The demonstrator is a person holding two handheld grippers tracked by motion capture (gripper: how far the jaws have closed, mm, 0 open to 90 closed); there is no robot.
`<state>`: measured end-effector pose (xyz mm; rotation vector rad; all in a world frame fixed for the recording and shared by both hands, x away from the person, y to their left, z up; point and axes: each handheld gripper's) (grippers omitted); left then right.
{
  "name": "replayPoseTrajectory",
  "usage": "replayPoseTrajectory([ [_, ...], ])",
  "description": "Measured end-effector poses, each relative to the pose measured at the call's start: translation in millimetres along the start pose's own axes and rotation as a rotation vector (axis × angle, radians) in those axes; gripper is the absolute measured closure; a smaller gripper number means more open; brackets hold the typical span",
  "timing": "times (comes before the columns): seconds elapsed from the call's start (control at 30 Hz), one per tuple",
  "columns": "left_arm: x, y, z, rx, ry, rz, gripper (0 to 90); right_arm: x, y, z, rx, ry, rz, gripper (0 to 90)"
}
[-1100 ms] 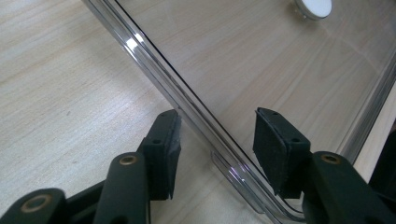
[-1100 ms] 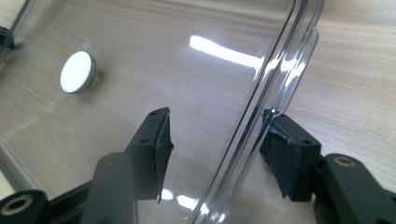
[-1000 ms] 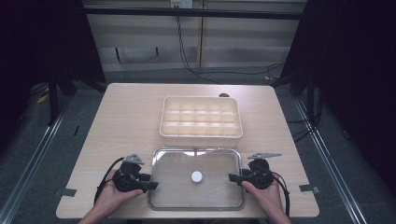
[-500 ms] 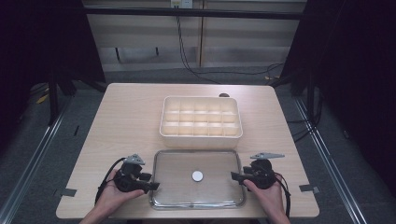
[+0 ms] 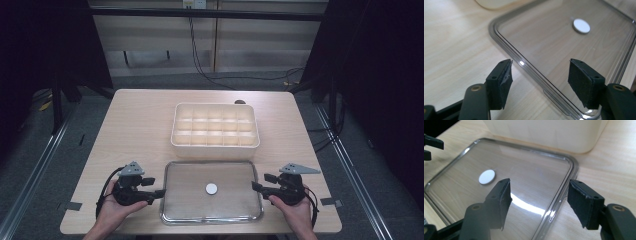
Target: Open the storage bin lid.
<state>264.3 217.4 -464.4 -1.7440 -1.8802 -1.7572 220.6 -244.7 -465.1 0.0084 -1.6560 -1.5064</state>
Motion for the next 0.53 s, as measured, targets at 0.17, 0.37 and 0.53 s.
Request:
replayPoseTrajectory([
  [0.17,18.3,-3.0,2.9,0.0,0.035,-0.079,31.7,21.4,2.1,1.2,0.006,-0.028,-0.09,33.3],
  [0.37,30.1,-11.8,2.9,0.01,0.063,-0.141,32.7,41.5,1.2,-1.2,0.019,-0.067,-0.162,28.5],
  [0.53,29.9,-11.1,3.5,0.008,0.08,-0.145,29.8,44.3,-2.2,-5.7,0.03,-0.103,-0.161,24.6],
])
Point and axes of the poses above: each handheld gripper's, and its own axes: x roughly backward along the jaws, y roughly out of its top, z roughly to its left, and after that the axes turned 11 degrees about x, right-handed
